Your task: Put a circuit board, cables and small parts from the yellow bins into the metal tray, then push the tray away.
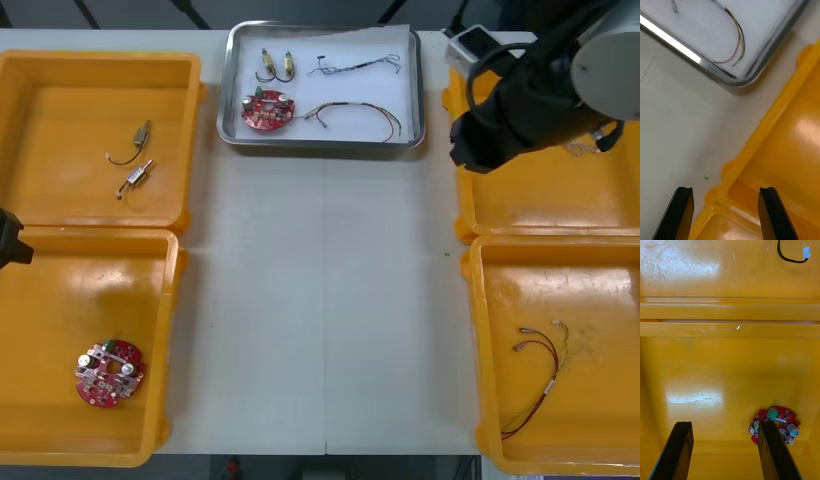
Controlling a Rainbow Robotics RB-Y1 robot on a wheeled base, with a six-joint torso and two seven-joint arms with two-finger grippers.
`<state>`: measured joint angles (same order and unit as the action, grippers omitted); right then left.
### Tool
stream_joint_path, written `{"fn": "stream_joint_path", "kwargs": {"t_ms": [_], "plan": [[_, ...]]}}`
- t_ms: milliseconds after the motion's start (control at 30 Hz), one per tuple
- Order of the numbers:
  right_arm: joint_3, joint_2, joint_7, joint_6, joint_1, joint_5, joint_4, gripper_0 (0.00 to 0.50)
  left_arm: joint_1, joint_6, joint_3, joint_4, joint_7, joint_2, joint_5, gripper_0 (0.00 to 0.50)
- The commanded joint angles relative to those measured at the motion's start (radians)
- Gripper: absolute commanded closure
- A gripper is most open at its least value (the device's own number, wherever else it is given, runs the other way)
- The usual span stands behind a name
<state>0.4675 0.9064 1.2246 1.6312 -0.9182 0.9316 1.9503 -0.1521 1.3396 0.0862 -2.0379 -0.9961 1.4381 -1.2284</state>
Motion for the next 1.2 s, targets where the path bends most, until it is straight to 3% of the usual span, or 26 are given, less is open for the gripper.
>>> {"fn": "stream_joint_path", "kwargs": {"t_ms": [33,333,633,967,1200], "plan": [[-0.13,0.088,-0.06,0.032,0.082,0.067,0.029,0.0,0.011,-0.008,-0.036,-0.004,0.068,0.038,0.009,0.0],[-0.263,0.169,-0.197,0.053,0.242,0.136,0.038,0.0,0.011,-0.008,-0.036,-0.004,0.068,0.038,0.009,0.0],[-0.343,0.215,-0.208,0.053,0.4,0.141,0.038,0.0,0.011,-0.008,-0.036,-0.004,0.068,0.038,0.009,0.0],[-0.469,0.226,-0.197,0.052,0.561,0.154,0.038,0.0,0.011,-0.008,-0.036,-0.004,0.068,0.038,0.009,0.0],[-0.507,0.224,-0.195,0.052,0.618,0.158,0.038,0.0,0.011,-0.008,-0.036,-0.004,0.068,0.038,0.009,0.0]]}}
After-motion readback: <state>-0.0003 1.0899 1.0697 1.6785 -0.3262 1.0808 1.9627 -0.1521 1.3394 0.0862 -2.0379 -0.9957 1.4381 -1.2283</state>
